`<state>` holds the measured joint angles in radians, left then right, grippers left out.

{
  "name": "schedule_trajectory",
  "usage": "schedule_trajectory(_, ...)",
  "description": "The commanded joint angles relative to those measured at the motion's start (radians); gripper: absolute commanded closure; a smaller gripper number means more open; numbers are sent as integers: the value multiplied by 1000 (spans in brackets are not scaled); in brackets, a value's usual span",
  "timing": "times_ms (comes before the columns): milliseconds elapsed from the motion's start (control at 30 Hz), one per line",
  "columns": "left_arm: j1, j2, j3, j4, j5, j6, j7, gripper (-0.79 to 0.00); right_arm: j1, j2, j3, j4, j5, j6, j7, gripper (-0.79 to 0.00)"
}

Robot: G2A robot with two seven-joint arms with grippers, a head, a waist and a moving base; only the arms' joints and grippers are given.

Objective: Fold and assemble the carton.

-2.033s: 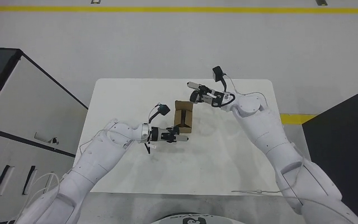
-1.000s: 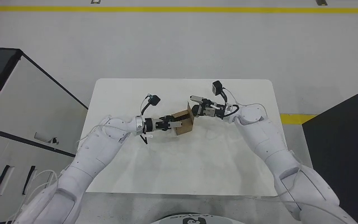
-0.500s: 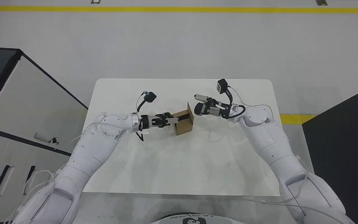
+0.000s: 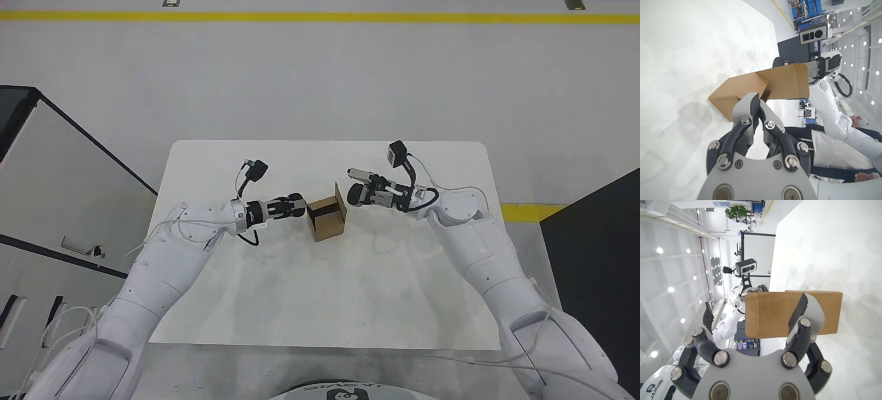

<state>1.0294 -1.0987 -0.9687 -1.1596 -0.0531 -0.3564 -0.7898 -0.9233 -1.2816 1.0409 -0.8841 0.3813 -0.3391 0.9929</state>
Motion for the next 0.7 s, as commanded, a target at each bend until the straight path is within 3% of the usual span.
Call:
schedule_trajectory(0,8,0,-2,-5,17,49,25,0,0,0,0,0,0,0,0,-785)
schedule_trajectory(233,32,11,-22,-19,75,170,14,0,0,0,0,0,0,0,0,-785)
schedule_trajectory(667,31,-7,21,-18,70,212,20,0,0,0,0,0,0,0,0,-785)
